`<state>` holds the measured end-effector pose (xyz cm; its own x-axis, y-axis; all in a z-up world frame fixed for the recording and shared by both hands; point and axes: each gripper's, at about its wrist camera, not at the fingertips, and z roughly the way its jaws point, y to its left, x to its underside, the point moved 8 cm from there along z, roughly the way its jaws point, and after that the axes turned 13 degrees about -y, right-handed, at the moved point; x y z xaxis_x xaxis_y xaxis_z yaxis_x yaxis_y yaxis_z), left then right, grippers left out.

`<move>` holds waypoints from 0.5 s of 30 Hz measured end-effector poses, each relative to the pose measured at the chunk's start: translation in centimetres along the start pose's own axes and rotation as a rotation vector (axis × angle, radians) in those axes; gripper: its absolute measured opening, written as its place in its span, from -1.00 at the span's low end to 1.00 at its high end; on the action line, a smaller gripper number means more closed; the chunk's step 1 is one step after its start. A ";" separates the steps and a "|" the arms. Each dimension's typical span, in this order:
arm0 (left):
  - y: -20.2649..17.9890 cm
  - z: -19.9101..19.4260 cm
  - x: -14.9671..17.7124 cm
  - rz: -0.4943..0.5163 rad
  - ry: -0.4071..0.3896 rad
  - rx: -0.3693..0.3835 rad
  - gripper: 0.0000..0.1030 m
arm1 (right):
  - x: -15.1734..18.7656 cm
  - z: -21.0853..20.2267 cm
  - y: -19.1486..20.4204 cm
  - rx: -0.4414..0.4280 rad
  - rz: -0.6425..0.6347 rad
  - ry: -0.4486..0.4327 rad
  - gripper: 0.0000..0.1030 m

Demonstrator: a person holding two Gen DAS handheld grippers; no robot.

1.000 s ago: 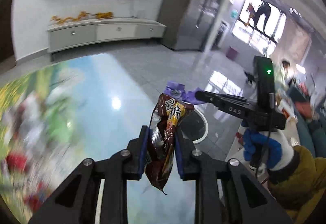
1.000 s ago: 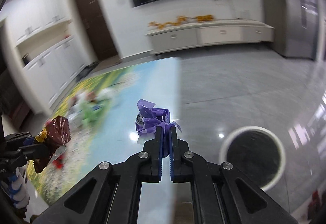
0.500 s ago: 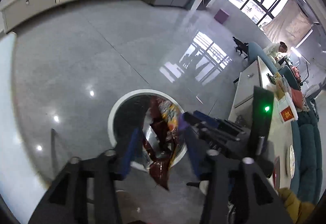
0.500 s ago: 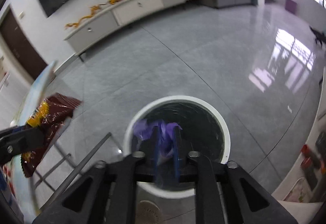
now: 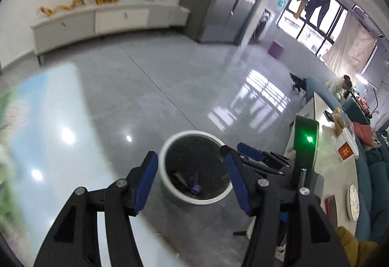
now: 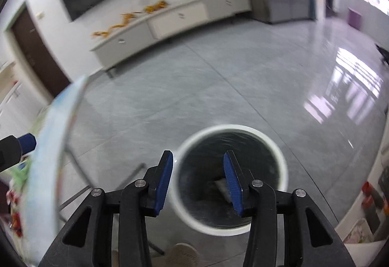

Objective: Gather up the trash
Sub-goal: 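Grasp the red chip bag with the left gripper while the right grasps the green bag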

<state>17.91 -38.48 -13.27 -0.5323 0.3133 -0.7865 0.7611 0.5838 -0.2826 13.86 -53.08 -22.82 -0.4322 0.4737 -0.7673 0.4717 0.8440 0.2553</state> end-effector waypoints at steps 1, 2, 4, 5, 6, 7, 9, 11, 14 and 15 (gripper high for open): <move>0.8 -2.4 -0.1 0.004 -0.026 -0.020 0.10 | -0.2 -0.9 2.5 -0.040 -0.024 -0.007 -0.15; 1.4 -3.9 0.0 0.005 -0.043 -0.033 0.10 | -0.2 -1.5 4.5 -0.072 -0.048 -0.009 -0.15; 3.6 -7.8 0.4 0.006 -0.083 -0.074 0.10 | -0.3 -2.4 8.7 -0.141 -0.095 -0.009 -0.15; 4.9 -9.8 0.7 0.006 -0.102 -0.101 0.10 | -0.3 -2.7 10.3 -0.172 -0.112 -0.007 -0.15; 6.3 -11.8 1.1 -0.002 -0.119 -0.129 0.10 | 0.0 -3.1 12.1 -0.203 -0.130 -0.004 -0.15; 8.2 -13.9 1.7 -0.014 -0.134 -0.161 0.10 | 0.3 -3.7 14.9 -0.251 -0.157 0.005 -0.15; 11.7 -17.8 3.1 -0.024 -0.160 -0.238 0.10 | 1.0 -4.3 18.4 -0.312 -0.197 0.020 -0.15; 15.5 -21.7 5.1 -0.034 -0.165 -0.323 0.10 | 1.9 -4.6 23.3 -0.397 -0.248 0.052 -0.15; 19.6 -25.0 8.2 -0.076 -0.139 -0.392 0.11 | 3.7 -4.4 28.1 -0.482 -0.302 0.100 -0.15; 20.6 -25.8 9.3 -0.086 -0.128 -0.405 0.11 | 4.2 -4.3 29.6 -0.508 -0.314 0.116 -0.15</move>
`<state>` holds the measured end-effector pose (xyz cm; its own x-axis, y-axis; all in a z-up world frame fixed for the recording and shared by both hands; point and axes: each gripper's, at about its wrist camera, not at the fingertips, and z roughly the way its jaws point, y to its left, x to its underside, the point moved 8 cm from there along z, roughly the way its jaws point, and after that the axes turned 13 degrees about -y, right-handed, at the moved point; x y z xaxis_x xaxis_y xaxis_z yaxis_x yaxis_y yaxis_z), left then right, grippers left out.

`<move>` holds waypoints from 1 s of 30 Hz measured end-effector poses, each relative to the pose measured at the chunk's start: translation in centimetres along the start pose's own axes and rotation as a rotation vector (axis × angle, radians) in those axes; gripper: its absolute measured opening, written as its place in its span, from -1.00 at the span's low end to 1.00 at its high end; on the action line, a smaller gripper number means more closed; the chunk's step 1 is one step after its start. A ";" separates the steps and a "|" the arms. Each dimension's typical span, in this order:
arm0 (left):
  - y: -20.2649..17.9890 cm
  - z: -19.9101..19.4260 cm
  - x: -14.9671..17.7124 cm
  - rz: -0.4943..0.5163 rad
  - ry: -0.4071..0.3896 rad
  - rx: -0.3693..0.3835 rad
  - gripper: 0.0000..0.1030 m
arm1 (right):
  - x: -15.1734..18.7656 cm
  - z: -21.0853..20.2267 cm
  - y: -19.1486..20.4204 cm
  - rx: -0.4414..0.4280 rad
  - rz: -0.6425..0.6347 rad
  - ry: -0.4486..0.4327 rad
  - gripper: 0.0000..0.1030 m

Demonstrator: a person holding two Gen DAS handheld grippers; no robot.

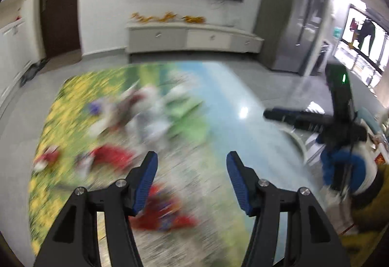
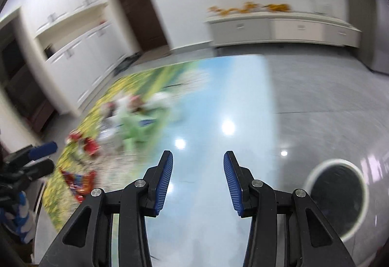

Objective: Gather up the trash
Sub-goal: 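Grasp the red chip bag with the left gripper while the right grasps the green bag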

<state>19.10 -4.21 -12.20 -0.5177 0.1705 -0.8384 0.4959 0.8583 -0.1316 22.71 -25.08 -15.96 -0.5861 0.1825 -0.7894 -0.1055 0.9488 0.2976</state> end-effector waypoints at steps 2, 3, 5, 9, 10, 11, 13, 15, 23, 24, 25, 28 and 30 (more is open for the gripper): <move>2.1 -0.3 1.6 -0.024 0.025 -0.017 0.11 | -0.1 2.3 2.5 -0.051 -0.026 0.032 -0.15; 3.0 -0.4 2.4 -0.039 0.035 -0.009 0.11 | -0.1 3.4 3.3 -0.062 -0.037 0.042 -0.15; 3.5 0.0 3.4 -0.053 0.056 0.010 0.11 | -0.2 5.7 5.2 -0.074 -0.068 0.067 -0.15; 4.4 1.2 5.0 -0.075 0.098 0.048 0.11 | 0.0 8.9 6.2 -0.078 -0.097 0.098 -0.14; 4.6 1.7 5.3 -0.089 0.109 0.053 0.11 | 0.0 9.8 6.5 -0.082 -0.095 0.107 -0.14; 4.8 2.0 5.7 -0.100 0.117 0.059 0.09 | -0.1 10.6 6.8 -0.099 -0.085 0.116 -0.14; 5.1 2.6 6.4 -0.121 0.131 0.067 -0.35 | 0.2 11.3 6.7 -0.104 -0.084 0.140 -0.28; 4.8 3.0 6.7 -0.138 0.146 0.086 -0.67 | 0.7 11.7 6.8 -0.105 -0.092 0.150 -0.82; 2.8 1.6 5.2 -0.176 0.091 0.136 -0.85 | 1.2 6.4 5.6 -0.190 -0.050 0.095 -0.84; 2.5 1.6 4.7 -0.175 0.087 0.146 -0.85 | 1.1 5.4 4.9 -0.194 -0.040 0.081 -0.84; 1.7 1.6 4.1 -0.168 0.082 0.158 -0.85 | 1.0 4.3 4.3 -0.192 -0.029 0.063 -0.84; -1.1 2.1 2.1 -0.135 0.073 0.200 -0.85 | 0.8 0.6 0.7 -0.149 0.015 0.002 -0.84; -3.5 3.0 0.8 -0.108 0.074 0.234 -0.85 | 0.8 -1.9 -3.0 -0.089 0.055 -0.035 -0.84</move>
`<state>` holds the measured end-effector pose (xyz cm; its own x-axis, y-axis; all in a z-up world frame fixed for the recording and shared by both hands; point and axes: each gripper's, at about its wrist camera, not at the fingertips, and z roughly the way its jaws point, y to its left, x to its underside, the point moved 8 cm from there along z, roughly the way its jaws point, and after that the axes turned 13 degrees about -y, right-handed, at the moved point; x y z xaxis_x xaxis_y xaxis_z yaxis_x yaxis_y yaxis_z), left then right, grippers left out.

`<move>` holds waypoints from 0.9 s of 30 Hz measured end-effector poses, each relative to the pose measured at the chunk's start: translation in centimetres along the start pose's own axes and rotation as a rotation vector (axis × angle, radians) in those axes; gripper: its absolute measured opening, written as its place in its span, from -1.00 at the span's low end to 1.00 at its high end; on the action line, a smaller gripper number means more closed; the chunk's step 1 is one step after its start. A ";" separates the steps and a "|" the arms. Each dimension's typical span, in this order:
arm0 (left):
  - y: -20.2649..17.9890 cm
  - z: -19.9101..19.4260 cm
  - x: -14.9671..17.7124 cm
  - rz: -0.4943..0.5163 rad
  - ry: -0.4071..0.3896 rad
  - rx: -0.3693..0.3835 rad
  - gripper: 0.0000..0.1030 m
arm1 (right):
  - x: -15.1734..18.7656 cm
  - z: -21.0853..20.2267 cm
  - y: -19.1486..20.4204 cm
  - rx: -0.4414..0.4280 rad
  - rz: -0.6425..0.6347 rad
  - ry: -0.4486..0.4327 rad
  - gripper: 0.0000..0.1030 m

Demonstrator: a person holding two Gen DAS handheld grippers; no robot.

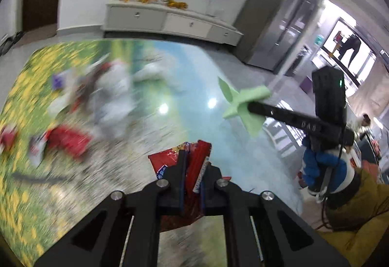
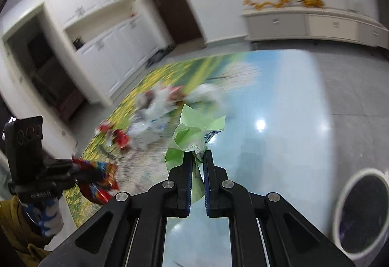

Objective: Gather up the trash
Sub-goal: 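Carry both bags over the white bin and open both grippers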

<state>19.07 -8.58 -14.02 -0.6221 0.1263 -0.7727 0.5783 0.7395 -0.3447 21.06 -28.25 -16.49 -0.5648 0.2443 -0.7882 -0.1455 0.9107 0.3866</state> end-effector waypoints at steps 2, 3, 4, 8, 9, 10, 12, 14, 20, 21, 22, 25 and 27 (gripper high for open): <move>-2.9 2.1 -1.1 0.023 0.020 0.046 -0.85 | 0.3 -2.8 -4.2 0.088 0.039 -0.031 -0.84; -4.8 3.6 -1.6 0.042 0.034 0.072 -0.85 | 0.5 -4.0 -6.1 0.127 0.063 -0.041 -0.84; -6.5 5.1 -2.1 0.062 0.049 0.096 -0.85 | 0.8 -5.3 -8.4 0.174 0.092 -0.049 -0.84; -13.1 11.6 -3.1 0.116 0.121 0.173 -0.84 | 3.0 -9.7 -17.8 0.399 0.177 -0.050 -0.83; -14.7 13.4 -3.2 0.122 0.143 0.188 -0.83 | 3.4 -10.2 -19.2 0.419 0.198 -0.047 -0.83; -16.4 15.5 -3.2 0.120 0.169 0.205 -0.79 | 4.2 -10.9 -21.5 0.459 0.235 -0.041 -0.82; -19.4 19.0 -3.2 0.132 0.205 0.222 -0.78 | 5.2 -11.5 -24.4 0.511 0.275 -0.033 -0.82; -22.1 22.8 -3.1 0.163 0.230 0.222 -0.78 | 5.9 -11.8 -27.0 0.540 0.314 -0.028 -0.81; -26.6 30.4 -1.8 0.172 0.291 0.227 -0.08 | 7.1 -11.0 -31.6 0.600 0.362 -0.004 -0.69; -26.9 31.2 -1.6 0.160 0.294 0.229 0.07 | 7.3 -10.9 -32.4 0.612 0.371 -0.001 -0.52; -27.2 31.8 -1.4 0.153 0.296 0.229 0.08 | 7.5 -10.8 -32.8 0.622 0.377 0.001 -0.38; -27.6 32.3 -0.9 0.168 0.296 0.220 0.08 | 7.6 -11.0 -33.7 0.652 0.391 -0.003 -0.22; -27.2 31.4 -1.1 0.195 0.270 0.207 0.08 | 7.6 -11.4 -33.5 0.656 0.385 -0.014 -0.22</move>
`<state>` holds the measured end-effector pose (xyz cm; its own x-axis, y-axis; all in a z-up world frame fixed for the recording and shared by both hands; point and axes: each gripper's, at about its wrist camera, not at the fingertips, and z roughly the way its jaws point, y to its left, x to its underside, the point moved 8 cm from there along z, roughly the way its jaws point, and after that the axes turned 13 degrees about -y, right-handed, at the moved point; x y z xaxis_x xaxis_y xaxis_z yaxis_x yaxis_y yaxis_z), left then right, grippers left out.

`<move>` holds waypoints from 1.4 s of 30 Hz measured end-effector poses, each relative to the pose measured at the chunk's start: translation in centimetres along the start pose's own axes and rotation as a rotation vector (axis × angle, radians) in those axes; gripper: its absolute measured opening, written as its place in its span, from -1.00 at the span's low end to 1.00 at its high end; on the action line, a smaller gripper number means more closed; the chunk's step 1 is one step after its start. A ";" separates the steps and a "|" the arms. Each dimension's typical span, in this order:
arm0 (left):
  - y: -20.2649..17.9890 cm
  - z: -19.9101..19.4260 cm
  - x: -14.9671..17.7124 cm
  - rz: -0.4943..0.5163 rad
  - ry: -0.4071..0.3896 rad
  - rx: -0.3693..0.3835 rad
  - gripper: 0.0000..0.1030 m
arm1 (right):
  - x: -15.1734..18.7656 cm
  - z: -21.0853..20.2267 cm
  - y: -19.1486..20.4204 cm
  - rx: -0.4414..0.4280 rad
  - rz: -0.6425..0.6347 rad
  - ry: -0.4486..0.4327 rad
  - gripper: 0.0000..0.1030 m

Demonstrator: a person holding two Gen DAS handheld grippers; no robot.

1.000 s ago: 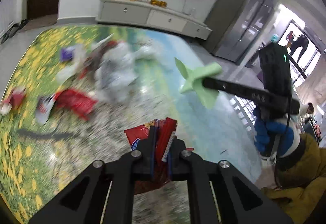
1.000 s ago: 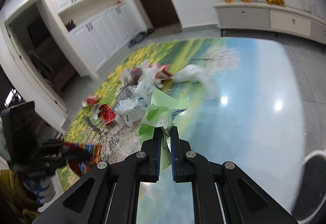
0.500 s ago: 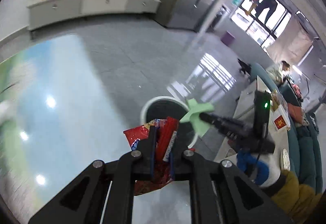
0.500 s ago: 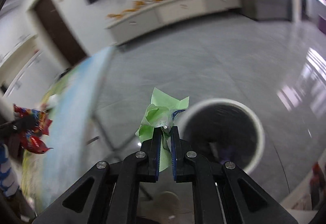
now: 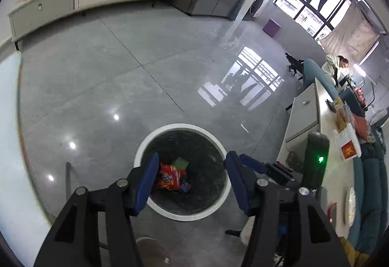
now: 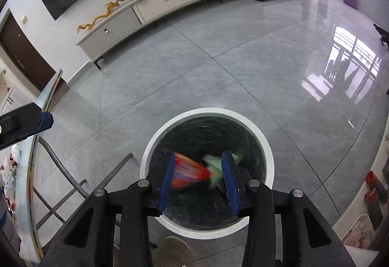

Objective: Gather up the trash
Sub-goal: 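Carry both bags over the white bin and open both grippers, then move both grippers back over the remaining trash on the table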

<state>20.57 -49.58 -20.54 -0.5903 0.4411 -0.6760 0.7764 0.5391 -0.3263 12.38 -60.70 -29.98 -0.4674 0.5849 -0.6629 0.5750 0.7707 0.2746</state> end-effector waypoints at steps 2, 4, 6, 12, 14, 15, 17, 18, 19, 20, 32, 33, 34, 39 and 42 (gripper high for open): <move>0.3 -1.4 0.0 0.041 -0.038 -0.065 0.08 | -0.3 -0.9 0.8 -0.003 -0.013 -0.022 -0.22; 0.5 -3.6 -0.2 0.075 -0.085 -0.134 0.08 | -0.8 -1.7 2.1 -0.019 -0.027 -0.047 -0.22; 0.9 -6.4 -0.2 0.123 -0.144 -0.223 0.08 | -0.9 -3.1 3.0 -0.041 -0.053 -0.070 -0.22; 2.5 -13.8 0.6 0.187 -0.257 -0.382 0.08 | -1.3 -7.8 9.4 -0.143 -0.134 -0.133 -0.22; 3.3 -16.5 1.3 0.184 -0.284 -0.413 0.08 | -1.3 -9.2 11.3 -0.173 -0.161 -0.148 -0.22; 3.9 -17.8 1.7 0.174 -0.294 -0.429 0.08 | -1.2 -10.1 12.6 -0.191 -0.179 -0.157 -0.22; 5.2 -20.3 2.3 0.158 -0.316 -0.455 0.08 | -0.8 -11.3 14.6 -0.218 -0.206 -0.164 -0.22; 5.9 -21.5 2.5 0.152 -0.329 -0.472 0.08 | -0.6 -11.8 15.5 -0.231 -0.220 -0.168 -0.22; 6.4 -22.7 2.8 0.147 -0.342 -0.495 0.08 | -0.4 -12.6 16.9 -0.251 -0.242 -0.174 -0.22; 6.9 -23.9 3.0 0.140 -0.356 -0.511 0.08 | -0.2 -13.1 18.0 -0.266 -0.258 -0.176 -0.22; 14.0 -35.7 7.0 0.018 -0.473 -0.647 0.22 | 2.3 -18.1 28.8 -0.386 -0.415 -0.189 -0.22; 14.6 -36.6 7.3 0.006 -0.483 -0.653 0.22 | 2.5 -18.4 29.4 -0.390 -0.426 -0.190 -0.22; 15.0 -37.3 7.5 -0.001 -0.490 -0.658 0.22 | 2.7 -18.8 30.3 -0.396 -0.440 -0.191 -0.21; 16.9 -40.5 9.0 -0.040 -0.526 -0.679 0.22 | 3.5 -20.1 33.7 -0.418 -0.489 -0.199 -0.19; 17.8 -42.4 10.2 -0.054 -0.547 -0.707 0.22 | 4.1 -20.9 35.9 -0.435 -0.516 -0.200 -0.16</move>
<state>19.00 -5.07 -5.26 -0.2946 0.0961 -0.9508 0.3266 0.9451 -0.0057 17.07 -25.32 -8.32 -0.4522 0.0914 -0.8872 -0.0275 0.9928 0.1163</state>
